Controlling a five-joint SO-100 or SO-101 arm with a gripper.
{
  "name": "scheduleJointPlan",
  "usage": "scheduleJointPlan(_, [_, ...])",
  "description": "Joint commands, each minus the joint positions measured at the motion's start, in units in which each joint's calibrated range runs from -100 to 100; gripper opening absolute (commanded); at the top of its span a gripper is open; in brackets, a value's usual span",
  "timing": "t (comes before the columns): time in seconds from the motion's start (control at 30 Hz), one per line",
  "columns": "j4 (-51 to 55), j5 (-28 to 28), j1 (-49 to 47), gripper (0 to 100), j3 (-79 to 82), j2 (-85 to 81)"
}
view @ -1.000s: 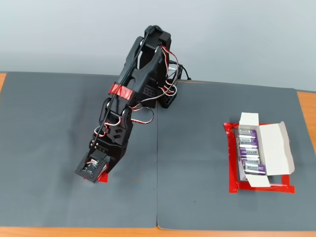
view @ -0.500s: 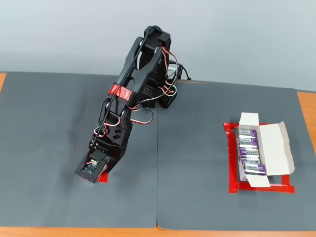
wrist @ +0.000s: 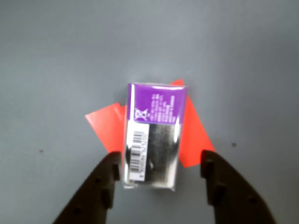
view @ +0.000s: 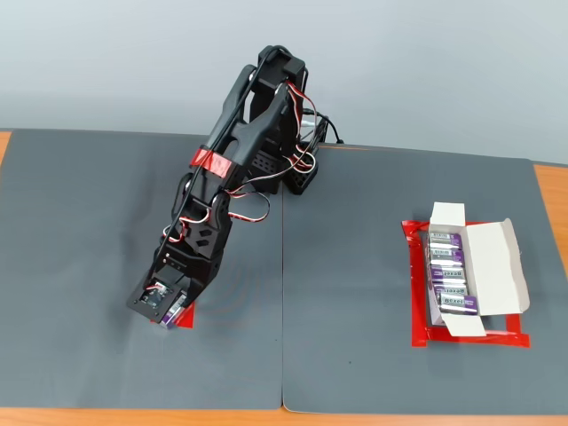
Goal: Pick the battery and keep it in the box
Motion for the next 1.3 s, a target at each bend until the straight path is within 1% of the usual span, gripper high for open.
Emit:
scheduleJointPlan(0.0, [-0.7,0.0,0.2,20,-3.0,0.5])
scheduleJointPlan(0.97, [0.1,0.1,0.2,19,-6.8,5.3])
scheduleJointPlan(1.03, [0.1,0.1,0.2,16,-6.8,5.3])
scheduleJointPlan(1.2, [0.1,0.1,0.2,3,-6.8,5.3])
scheduleJointPlan(1.27, [0.1,0.1,0.2,2,-6.8,5.3])
